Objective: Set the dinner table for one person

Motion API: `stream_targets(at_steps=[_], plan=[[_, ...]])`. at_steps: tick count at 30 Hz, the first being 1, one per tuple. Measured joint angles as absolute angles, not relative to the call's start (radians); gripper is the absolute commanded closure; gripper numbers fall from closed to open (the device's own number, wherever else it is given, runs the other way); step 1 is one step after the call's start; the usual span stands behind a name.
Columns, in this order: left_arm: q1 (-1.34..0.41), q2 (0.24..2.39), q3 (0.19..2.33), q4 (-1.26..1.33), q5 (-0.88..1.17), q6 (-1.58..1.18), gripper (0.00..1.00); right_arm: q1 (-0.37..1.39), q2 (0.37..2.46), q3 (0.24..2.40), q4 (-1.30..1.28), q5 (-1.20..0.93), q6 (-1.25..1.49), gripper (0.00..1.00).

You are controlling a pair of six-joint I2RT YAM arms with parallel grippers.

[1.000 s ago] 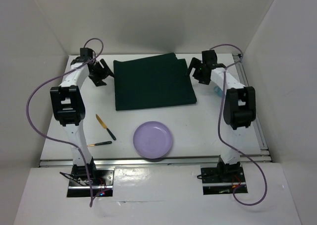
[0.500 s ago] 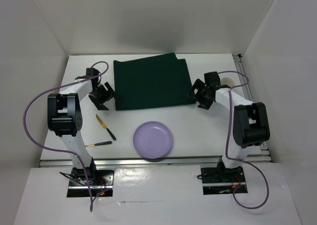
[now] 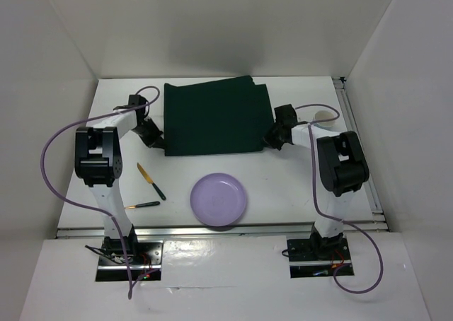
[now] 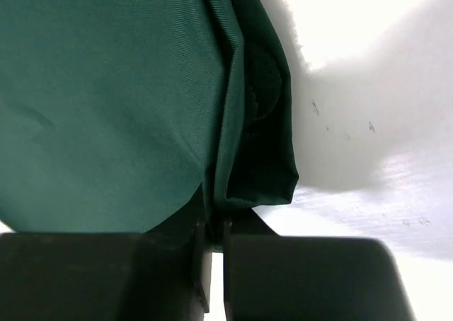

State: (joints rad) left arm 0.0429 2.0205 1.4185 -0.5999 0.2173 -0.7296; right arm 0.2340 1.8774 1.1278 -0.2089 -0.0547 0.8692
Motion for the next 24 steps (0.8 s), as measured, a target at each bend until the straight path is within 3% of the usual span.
stream_targets(at_steps=[4, 15, 17, 19, 20, 22, 23, 24], plan=[[0.042, 2.028, 1.435, -0.611, 0.219, -0.702, 1.00, 0.248, 1.850, 1.087, -0.196, 0.002, 0.893, 1.00], [-0.034, 1.959, 1.335, -0.622, 0.228, -0.679, 1.00, 0.273, 1.530, 0.854, -0.290, 0.107, 0.888, 1.00], [-0.047, 1.934, 1.313, -0.631, 0.222, -0.679, 0.91, 0.273, 1.502, 0.831, -0.301, 0.118, 0.884, 1.00], [-0.053, 1.907, 1.290, -0.636, 0.220, -0.680, 0.75, 0.273, 1.486, 0.811, -0.305, 0.120, 0.882, 0.76], [-0.054, 1.895, 1.283, -0.645, 0.220, -0.681, 0.53, 0.273, 1.483, 0.803, -0.309, 0.116, 0.878, 0.57], [-0.055, 1.874, 1.281, -0.661, 0.196, -0.671, 0.34, 0.275, 1.483, 0.795, -0.324, 0.124, 0.874, 0.23], [-0.051, 1.865, 1.282, -0.671, 0.171, -0.668, 0.13, 0.276, 1.483, 0.794, -0.338, 0.130, 0.866, 0.17], [-0.047, 1.858, 1.288, -0.687, 0.149, -0.657, 0.08, 0.278, 1.482, 0.795, -0.352, 0.139, 0.854, 0.14]])
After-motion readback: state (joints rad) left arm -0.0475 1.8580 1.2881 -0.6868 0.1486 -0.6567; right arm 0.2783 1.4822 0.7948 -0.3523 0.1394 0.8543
